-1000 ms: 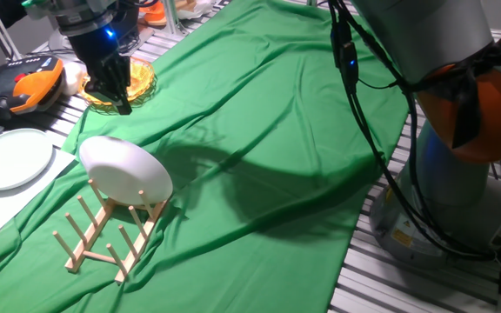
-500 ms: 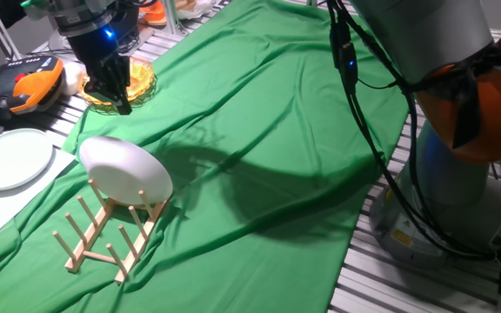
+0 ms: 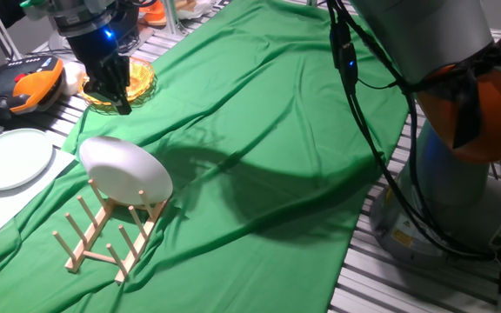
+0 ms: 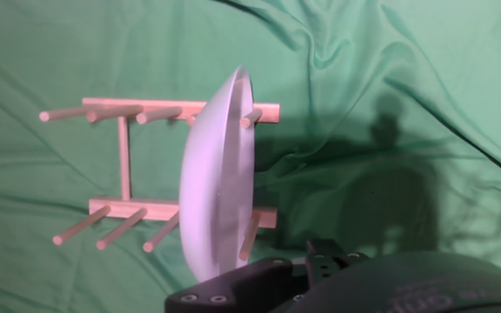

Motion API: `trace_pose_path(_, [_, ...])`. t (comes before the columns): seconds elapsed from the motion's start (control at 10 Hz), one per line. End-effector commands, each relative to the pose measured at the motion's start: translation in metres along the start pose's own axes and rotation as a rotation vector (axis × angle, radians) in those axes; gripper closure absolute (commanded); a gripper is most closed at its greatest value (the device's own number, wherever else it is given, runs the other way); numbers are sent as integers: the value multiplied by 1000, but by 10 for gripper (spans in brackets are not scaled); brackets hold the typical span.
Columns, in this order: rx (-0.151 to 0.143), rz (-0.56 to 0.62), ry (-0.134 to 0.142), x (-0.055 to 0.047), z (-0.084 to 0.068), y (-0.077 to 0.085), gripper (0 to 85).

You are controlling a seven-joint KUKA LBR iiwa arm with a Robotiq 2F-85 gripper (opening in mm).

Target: Put the dish on the dish rack

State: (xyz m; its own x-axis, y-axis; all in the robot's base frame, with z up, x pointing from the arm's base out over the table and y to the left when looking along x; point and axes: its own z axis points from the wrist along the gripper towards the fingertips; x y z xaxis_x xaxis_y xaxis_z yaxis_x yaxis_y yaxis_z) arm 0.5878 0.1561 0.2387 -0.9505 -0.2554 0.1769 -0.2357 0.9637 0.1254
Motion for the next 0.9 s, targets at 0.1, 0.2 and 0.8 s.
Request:
trace_pose_path(0.1, [0, -2, 0, 0, 0, 0, 850])
trace_pose_path(0.2, [0, -2, 0, 0, 0, 0, 850])
trace_pose_path(0.8, [-4, 8, -4, 0, 0, 1, 850])
